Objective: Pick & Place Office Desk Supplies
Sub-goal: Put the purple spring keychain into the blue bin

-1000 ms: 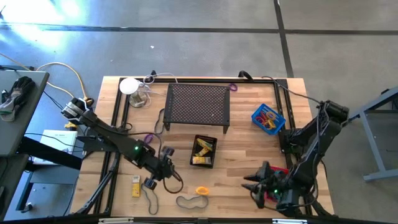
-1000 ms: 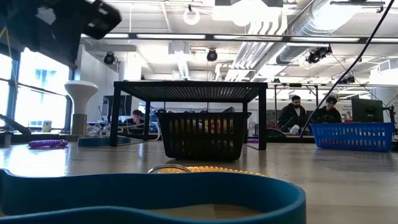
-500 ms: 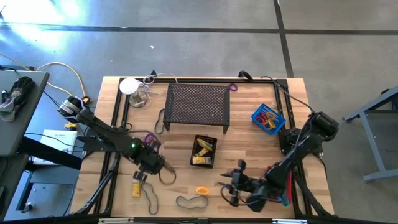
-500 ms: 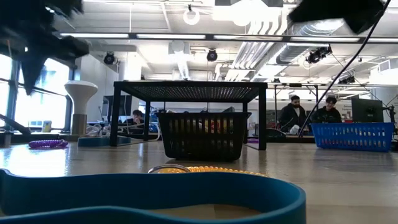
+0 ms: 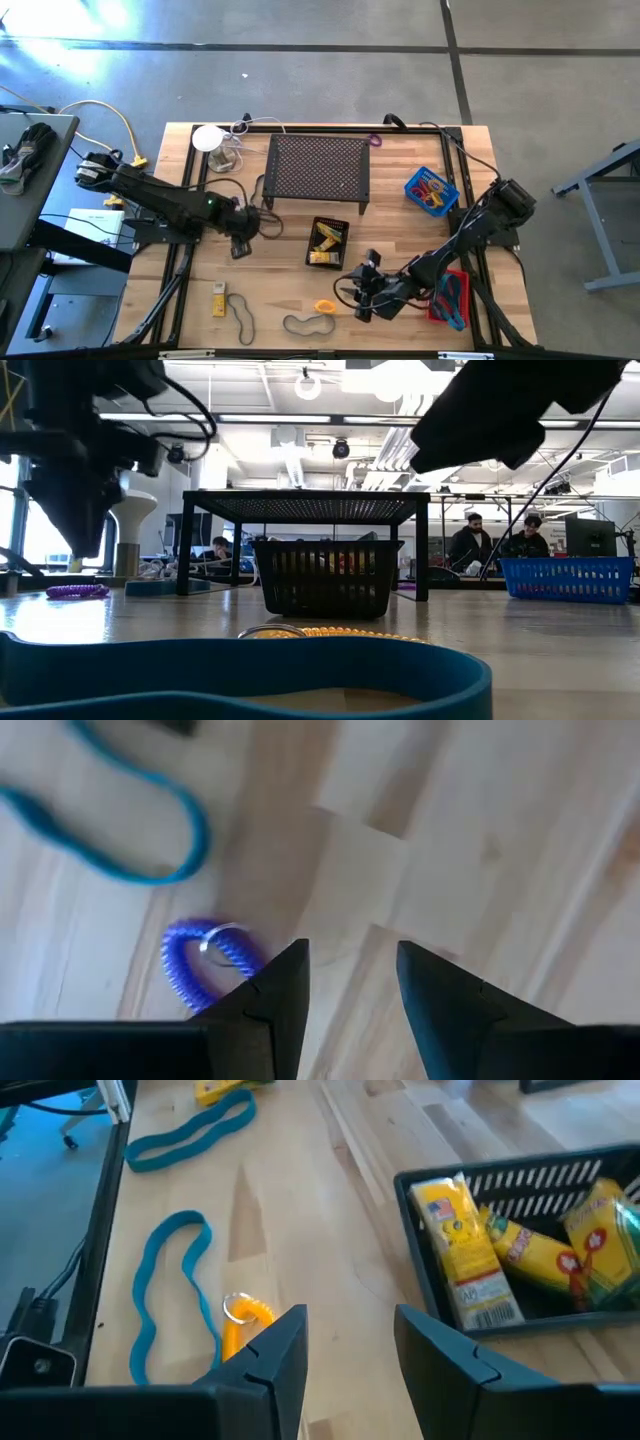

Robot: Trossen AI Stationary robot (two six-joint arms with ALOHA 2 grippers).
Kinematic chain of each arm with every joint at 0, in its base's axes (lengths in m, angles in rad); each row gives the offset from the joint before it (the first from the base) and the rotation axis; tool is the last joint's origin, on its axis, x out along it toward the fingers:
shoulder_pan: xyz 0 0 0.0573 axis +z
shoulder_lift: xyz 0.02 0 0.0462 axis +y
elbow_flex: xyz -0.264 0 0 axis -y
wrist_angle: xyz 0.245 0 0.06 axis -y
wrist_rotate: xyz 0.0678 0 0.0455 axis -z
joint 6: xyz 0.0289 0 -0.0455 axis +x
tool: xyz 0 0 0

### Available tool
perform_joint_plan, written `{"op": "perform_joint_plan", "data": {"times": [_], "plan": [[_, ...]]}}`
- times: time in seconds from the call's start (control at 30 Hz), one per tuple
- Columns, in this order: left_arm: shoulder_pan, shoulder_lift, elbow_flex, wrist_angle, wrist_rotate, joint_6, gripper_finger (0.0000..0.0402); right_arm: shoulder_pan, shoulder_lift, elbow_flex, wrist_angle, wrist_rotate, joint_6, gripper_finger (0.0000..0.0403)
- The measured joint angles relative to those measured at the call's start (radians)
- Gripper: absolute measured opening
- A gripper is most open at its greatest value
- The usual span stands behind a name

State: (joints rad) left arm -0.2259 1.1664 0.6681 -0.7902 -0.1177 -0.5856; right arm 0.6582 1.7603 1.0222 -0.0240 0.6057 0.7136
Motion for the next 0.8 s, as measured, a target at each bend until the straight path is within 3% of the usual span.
{"op": "perform_joint_plan", "data": {"times": [0.3,0.6,0.8], "plan": [[0.095,0.003,-0.023,-0.027,-0.019,-0.090,0.0144,0.001,0.000,0.000,0.043,-0.005,-0.034,0.0138],[0.101,0.009,-0.066,-0.044,-0.019,-0.153,0.0144,0.001,-0.001,0.000,0.044,-0.007,-0.034,0.0138],[0.102,0.016,-0.072,-0.038,-0.080,-0.215,0.0144,0.001,-0.001,0.000,0.050,-0.007,-0.034,0.0138]]}}
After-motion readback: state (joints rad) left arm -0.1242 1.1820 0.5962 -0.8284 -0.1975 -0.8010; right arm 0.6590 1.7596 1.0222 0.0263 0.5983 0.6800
